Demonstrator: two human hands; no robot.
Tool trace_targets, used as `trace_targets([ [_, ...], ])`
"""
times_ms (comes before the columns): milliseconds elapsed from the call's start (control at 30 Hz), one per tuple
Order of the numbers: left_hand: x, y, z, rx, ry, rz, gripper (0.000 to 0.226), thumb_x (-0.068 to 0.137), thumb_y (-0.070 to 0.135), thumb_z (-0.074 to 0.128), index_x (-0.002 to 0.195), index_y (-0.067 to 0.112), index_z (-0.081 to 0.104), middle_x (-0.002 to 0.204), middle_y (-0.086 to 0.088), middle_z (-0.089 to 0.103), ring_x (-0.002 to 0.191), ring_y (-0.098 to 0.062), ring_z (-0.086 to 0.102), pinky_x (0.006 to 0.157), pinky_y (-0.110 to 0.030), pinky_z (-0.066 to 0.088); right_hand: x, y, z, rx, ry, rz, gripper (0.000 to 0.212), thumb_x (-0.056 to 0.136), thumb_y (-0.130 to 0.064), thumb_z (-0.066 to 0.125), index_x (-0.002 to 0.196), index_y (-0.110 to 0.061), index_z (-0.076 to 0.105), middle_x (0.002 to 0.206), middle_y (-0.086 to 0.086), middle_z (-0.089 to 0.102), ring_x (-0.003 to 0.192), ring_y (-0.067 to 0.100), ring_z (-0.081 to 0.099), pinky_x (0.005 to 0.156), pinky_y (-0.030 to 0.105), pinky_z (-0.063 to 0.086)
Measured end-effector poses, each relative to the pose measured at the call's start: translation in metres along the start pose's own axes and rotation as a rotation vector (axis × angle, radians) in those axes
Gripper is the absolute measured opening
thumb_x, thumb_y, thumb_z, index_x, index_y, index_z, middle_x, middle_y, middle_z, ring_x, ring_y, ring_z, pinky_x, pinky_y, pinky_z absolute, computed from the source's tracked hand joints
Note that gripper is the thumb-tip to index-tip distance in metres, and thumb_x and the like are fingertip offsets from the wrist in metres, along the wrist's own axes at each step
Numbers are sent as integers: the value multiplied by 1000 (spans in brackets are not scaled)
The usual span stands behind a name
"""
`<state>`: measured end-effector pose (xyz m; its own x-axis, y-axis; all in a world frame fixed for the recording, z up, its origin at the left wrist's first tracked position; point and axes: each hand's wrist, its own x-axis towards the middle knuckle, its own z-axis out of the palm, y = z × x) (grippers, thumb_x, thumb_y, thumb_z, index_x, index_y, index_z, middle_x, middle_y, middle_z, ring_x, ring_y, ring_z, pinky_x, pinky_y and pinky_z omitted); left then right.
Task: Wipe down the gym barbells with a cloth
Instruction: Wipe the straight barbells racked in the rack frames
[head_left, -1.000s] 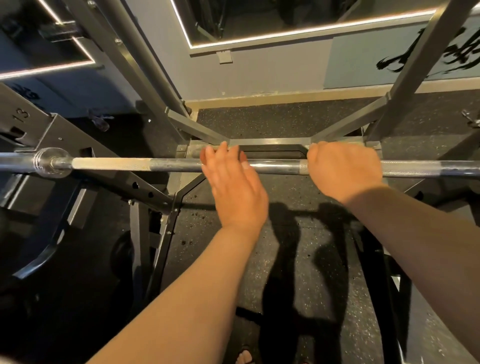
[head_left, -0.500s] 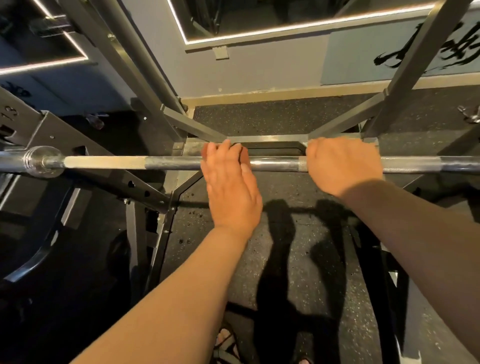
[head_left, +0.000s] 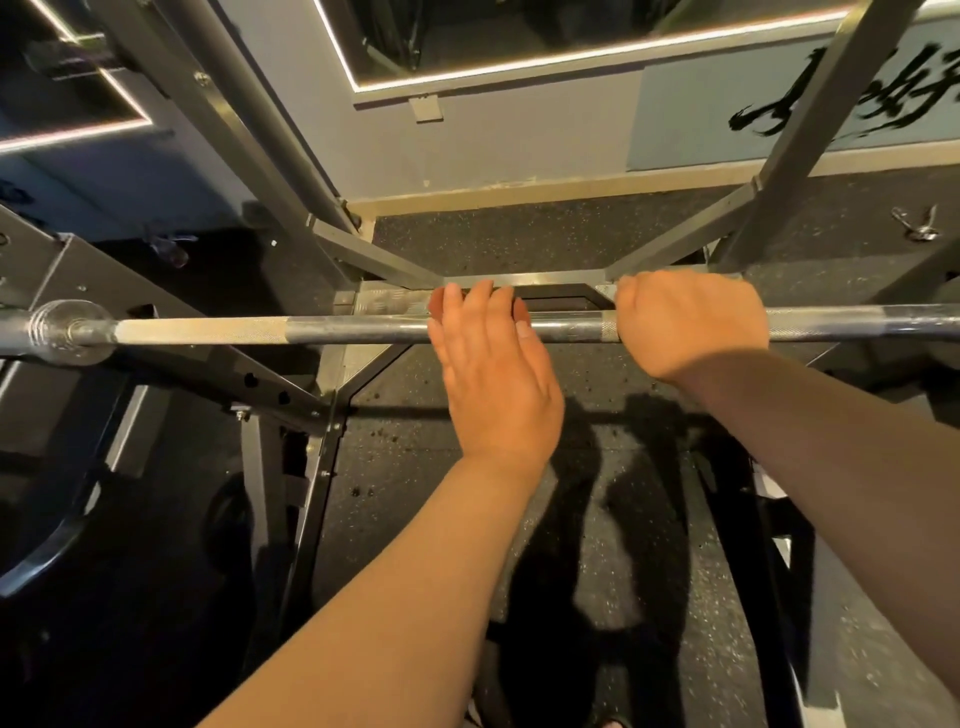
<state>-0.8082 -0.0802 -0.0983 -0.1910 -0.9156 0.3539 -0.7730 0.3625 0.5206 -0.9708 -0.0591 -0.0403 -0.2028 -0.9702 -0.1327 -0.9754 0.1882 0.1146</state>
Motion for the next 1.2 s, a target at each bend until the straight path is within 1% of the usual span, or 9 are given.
trace_targets([
  [67, -3, 17, 8, -37, -23, -7, 42, 108, 24, 32, 143, 7, 48, 154, -9, 40, 155, -29, 12, 128, -51, 1, 1, -1, -1, -5, 3, 13, 11, 103, -19, 45, 105, -18, 56, 69, 0, 43, 67, 22, 50, 58, 38, 37],
  [233, -6, 8, -2, 35, -192, 318, 47, 107, 28, 31, 151, 15, 39, 159, -5, 37, 156, -24, 15, 127, -50, 6, 2, -2, -1, 4, -15, 42, 18, 104, -22, 40, 111, -16, 56, 72, 2, 45, 64, 20, 47, 59, 38, 38],
  [400, 9, -32, -20, 17, -11, 51, 41, 107, 23, 31, 143, 10, 47, 152, -8, 44, 153, -28, 23, 126, -55, 10, 4, 1, -1, -3, -12, 16, 18, 103, -20, 40, 110, -16, 56, 71, 2, 45, 66, 21, 49, 59, 37, 38],
  [533, 10, -12, -6, -17, 33, -14, 39, 108, 22, 34, 138, 4, 51, 149, -11, 46, 153, -32, 21, 126, -54, 9, 10, 2, 3, 3, 14, 36, 20, 104, -22, 37, 108, -15, 56, 69, 1, 43, 66, 23, 49, 57, 37, 35],
  [700, -8, 31, 20, -8, -111, 148, 46, 105, 24, 35, 149, 13, 38, 159, -6, 35, 155, -26, 10, 128, -49, 4, 12, -2, 4, 101, 58, 146, 40, 110, -30, 26, 105, -14, 62, 74, 4, 51, 73, 28, 53, 65, 37, 41],
  [800, -3, 20, 13, 50, -136, 321, 46, 104, 23, 38, 149, 14, 39, 157, -6, 40, 154, -26, 18, 128, -42, -3, 16, 1, 5, 53, 32, 89, 31, 109, -27, 31, 112, -16, 60, 82, 3, 54, 74, 24, 53, 63, 35, 42],
  [967, 5, -22, -6, 92, -12, 77, 47, 107, 27, 29, 149, 12, 41, 157, -6, 39, 155, -26, 17, 128, -48, 1, 17, 5, 6, 13, -32, 50, 11, 103, -22, 41, 103, -18, 52, 73, 1, 45, 68, 21, 53, 56, 33, 37],
  [1067, 2, 7, 10, 13, 10, -37, 46, 107, 26, 29, 147, 9, 43, 158, -9, 37, 156, -28, 11, 127, -53, 6, 18, 3, 7, 20, -4, 54, 10, 103, -22, 38, 97, -20, 45, 72, 1, 45, 66, 22, 51, 55, 34, 36],
  [1200, -14, 26, 29, 26, -55, 163, 51, 104, 24, 29, 153, 11, 31, 164, -9, 29, 156, -28, 7, 126, -44, -8, 21, 4, 12, 20, 22, 93, 28, 106, -27, 26, 98, -20, 52, 73, 1, 45, 71, 26, 52, 59, 36, 35],
])
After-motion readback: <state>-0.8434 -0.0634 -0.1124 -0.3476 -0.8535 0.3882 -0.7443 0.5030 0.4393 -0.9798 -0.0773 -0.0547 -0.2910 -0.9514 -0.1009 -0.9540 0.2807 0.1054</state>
